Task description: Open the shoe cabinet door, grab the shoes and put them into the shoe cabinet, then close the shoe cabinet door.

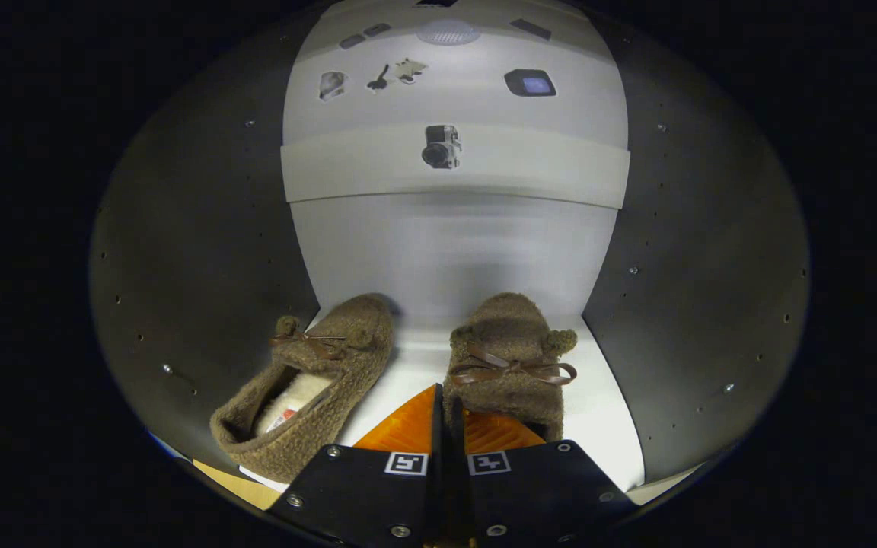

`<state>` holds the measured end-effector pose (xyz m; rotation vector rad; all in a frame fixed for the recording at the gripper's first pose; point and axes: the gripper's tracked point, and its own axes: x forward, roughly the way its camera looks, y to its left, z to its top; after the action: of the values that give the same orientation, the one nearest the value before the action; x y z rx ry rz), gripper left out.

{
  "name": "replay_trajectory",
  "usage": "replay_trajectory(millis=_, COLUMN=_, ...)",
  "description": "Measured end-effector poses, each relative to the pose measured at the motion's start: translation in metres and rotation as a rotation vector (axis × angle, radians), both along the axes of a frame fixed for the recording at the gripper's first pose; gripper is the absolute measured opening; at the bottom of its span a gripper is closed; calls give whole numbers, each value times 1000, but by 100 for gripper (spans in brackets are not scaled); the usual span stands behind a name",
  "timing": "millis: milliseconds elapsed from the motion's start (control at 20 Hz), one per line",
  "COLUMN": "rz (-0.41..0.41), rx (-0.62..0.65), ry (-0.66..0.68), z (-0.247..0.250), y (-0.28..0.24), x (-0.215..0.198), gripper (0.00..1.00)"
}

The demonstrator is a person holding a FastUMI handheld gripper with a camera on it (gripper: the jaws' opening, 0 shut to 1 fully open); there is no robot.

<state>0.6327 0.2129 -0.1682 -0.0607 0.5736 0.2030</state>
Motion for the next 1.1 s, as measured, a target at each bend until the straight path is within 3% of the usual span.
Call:
replay_trajectory(millis=300, rz=-6, rx=-11, ry=8, z=-11, y=6, x=4, gripper=5)
replay_trajectory(millis=550, rz=-29, rx=6, ry=1, z=-9, y=5, x=2, gripper=14)
replay_trajectory(millis=1100, rz=-36, rx=-1, ry=-28, z=15, y=2, x=-36, gripper=19)
